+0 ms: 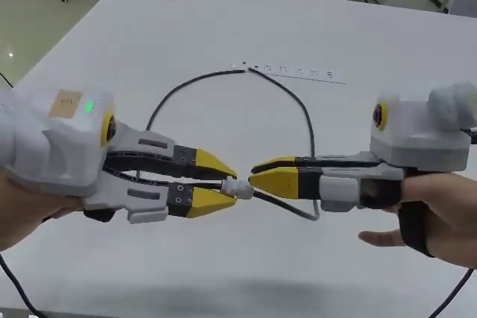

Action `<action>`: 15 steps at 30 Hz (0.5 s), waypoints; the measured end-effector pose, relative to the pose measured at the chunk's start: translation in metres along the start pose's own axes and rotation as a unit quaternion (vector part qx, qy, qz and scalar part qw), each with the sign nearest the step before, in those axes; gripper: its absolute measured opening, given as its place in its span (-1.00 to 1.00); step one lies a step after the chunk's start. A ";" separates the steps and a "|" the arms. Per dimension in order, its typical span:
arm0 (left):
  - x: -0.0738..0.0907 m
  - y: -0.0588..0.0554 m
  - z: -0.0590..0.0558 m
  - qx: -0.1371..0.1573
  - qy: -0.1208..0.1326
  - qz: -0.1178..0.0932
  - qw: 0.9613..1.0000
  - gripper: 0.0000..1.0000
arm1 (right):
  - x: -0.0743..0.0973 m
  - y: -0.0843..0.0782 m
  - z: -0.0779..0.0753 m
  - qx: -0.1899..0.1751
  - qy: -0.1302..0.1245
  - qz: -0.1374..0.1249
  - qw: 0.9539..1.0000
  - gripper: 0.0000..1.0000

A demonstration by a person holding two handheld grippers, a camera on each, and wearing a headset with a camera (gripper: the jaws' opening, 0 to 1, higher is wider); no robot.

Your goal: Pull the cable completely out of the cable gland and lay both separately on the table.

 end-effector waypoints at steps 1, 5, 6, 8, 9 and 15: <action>0.000 0.000 -0.001 -0.003 -0.002 0.000 1.000 -0.70 | -0.002 0.002 0.005 -0.010 0.019 -0.011 1.000 -0.88; -0.001 0.002 -0.004 -0.013 -0.009 0.000 1.000 -0.70 | -0.005 -0.002 0.013 -0.046 0.049 -0.012 0.998 -0.77; 0.000 0.002 -0.004 -0.014 -0.010 0.000 1.000 -0.70 | -0.005 -0.004 0.014 -0.049 0.053 -0.009 0.997 -0.73; 0.000 0.002 -0.004 -0.015 -0.010 0.001 1.000 -0.70 | -0.006 -0.006 0.013 -0.046 0.049 -0.004 0.998 -0.72; 0.000 0.002 -0.004 -0.017 -0.010 0.000 1.000 -0.70 | -0.006 -0.007 0.012 -0.047 0.049 -0.002 0.998 -0.75; 0.000 0.003 -0.005 -0.024 -0.014 -0.002 1.000 -0.70 | -0.006 -0.008 0.013 -0.073 0.061 -0.005 0.995 -0.78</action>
Point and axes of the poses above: the centre of the closed fingertips' face, and the gripper's own axes: x roughly backward along the fingers, z roughly to its left, y roughly out of its top, the point moved 2 cm from there along x, roughly backward along the fingers, and after that the axes turned 7 degrees about y, right-handed, at the moved point
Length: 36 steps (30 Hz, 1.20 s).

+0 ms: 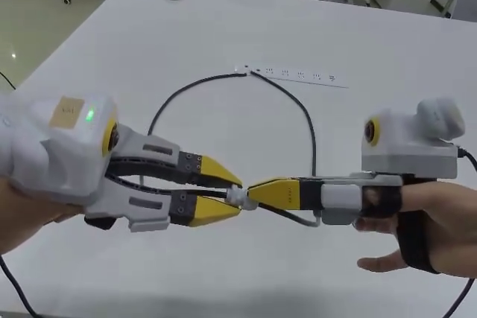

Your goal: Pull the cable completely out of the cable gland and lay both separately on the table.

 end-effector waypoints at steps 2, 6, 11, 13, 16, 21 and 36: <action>0.000 0.001 0.000 -0.002 -0.001 -0.002 1.000 -0.70 | -0.001 -0.002 0.002 -0.012 0.011 0.002 1.000 -0.79; 0.000 0.002 -0.002 -0.007 -0.006 -0.003 1.000 -0.70 | -0.001 -0.004 0.003 -0.038 0.023 0.001 0.999 -0.80; 0.000 0.004 -0.002 -0.012 -0.006 -0.005 1.000 -0.70 | 0.000 -0.003 0.004 -0.061 0.032 0.000 0.998 -0.82; 0.000 0.004 -0.002 -0.013 -0.007 -0.004 1.000 -0.70 | 0.000 -0.003 0.004 -0.063 0.033 0.001 0.997 -0.83; -0.001 0.003 -0.002 -0.013 -0.007 -0.004 1.000 -0.70 | 0.000 -0.004 0.004 -0.068 0.032 0.004 0.997 -0.83; -0.002 0.002 -0.006 -0.016 -0.012 -0.001 1.000 -0.70 | 0.001 -0.007 0.005 -0.071 0.033 0.023 0.997 -0.84; -0.002 -0.009 0.000 0.012 -0.001 0.011 1.000 -0.70 | -0.005 -0.006 0.006 0.221 -0.079 0.149 0.961 -0.86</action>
Point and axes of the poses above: the centre of the closed fingertips' face, and the gripper's own axes: x roughly backward along the fingers, z roughly to its left, y roughly out of its top, the point moved 2 cm from there along x, roughly backward along the fingers, and after that the axes turned 7 degrees about y, right-handed, at the moved point
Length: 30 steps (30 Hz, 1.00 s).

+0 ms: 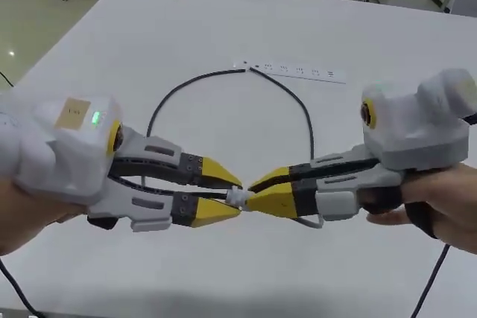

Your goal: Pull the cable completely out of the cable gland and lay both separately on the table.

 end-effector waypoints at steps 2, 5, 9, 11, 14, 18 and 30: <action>0.001 -0.001 0.002 0.011 0.004 -0.001 1.000 -0.70 | -0.002 0.001 0.000 0.049 -0.022 0.014 0.998 -0.86; 0.001 -0.003 0.004 0.020 0.009 0.001 1.000 -0.70 | -0.004 0.001 -0.001 0.110 -0.050 0.040 0.992 -0.86; 0.002 -0.005 0.009 0.037 0.021 0.002 0.999 -0.70 | -0.005 0.004 -0.005 0.181 -0.086 0.061 0.978 -0.86; 0.002 -0.004 0.012 0.042 0.027 0.001 0.999 -0.70 | -0.005 0.006 -0.007 0.214 -0.101 0.070 0.969 -0.87; 0.003 -0.008 0.017 0.056 0.037 0.009 0.998 -0.70 | -0.006 0.007 -0.008 0.229 -0.109 0.074 0.964 -0.92; 0.001 -0.011 0.020 0.060 0.041 0.015 0.997 -0.70 | -0.004 0.006 -0.012 0.242 -0.121 0.079 0.959 -1.00; 0.000 -0.012 0.023 0.065 0.057 0.017 0.996 -0.70 | -0.003 0.001 -0.010 0.234 -0.120 0.082 0.961 -1.00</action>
Point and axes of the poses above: the centre of the closed fingertips' face, and the gripper's own axes: x roughly backward along the fingers, z roughly to its left, y roughly out of its top, the point moved 2 cm from there along x, roughly backward along the fingers, and after that the axes turned 7 degrees about y, right-handed, at the moved point
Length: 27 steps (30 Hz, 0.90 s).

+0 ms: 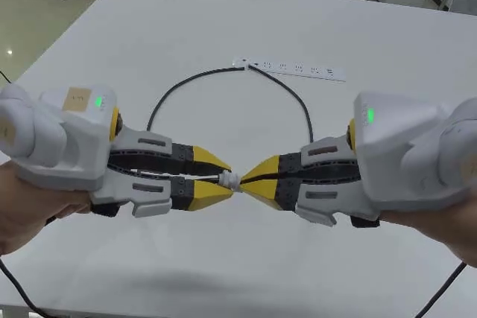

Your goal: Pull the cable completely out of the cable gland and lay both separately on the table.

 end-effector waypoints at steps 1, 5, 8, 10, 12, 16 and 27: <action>0.001 0.000 0.000 0.000 0.001 -0.001 1.000 -0.70 | 0.000 0.000 0.001 -0.002 0.003 0.000 1.000 -1.00; 0.001 0.003 0.000 0.001 0.003 -0.007 1.000 -0.70 | -0.002 -0.003 0.003 -0.004 0.004 0.003 1.000 -1.00; 0.002 0.003 0.000 0.001 0.006 -0.006 1.000 -0.70 | 0.007 0.009 -0.001 -0.024 -0.014 -0.033 0.999 -1.00; 0.003 0.002 0.000 0.002 0.009 -0.005 1.000 -0.70 | 0.013 0.011 -0.006 -0.027 -0.030 -0.042 0.998 -1.00; 0.004 0.002 0.001 0.001 0.013 -0.004 1.000 -0.70 | 0.018 0.004 -0.012 -0.030 -0.052 -0.029 0.998 -0.99; 0.005 0.003 0.000 -0.001 0.016 -0.005 1.000 -0.70 | 0.019 -0.008 -0.011 -0.031 -0.057 -0.002 0.998 -0.90; 0.004 0.003 -0.004 -0.013 0.012 -0.001 1.000 -0.70 | 0.007 -0.015 -0.006 -0.002 -0.051 0.049 0.997 -0.94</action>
Point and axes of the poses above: the centre of the closed fingertips' face, and the gripper's own axes: x roughly backward along the fingers, z roughly to its left, y roughly out of its top, the point moved 2 cm from there along x, roughly backward along the fingers, and after that the axes turned 7 degrees about y, right-handed, at the moved point
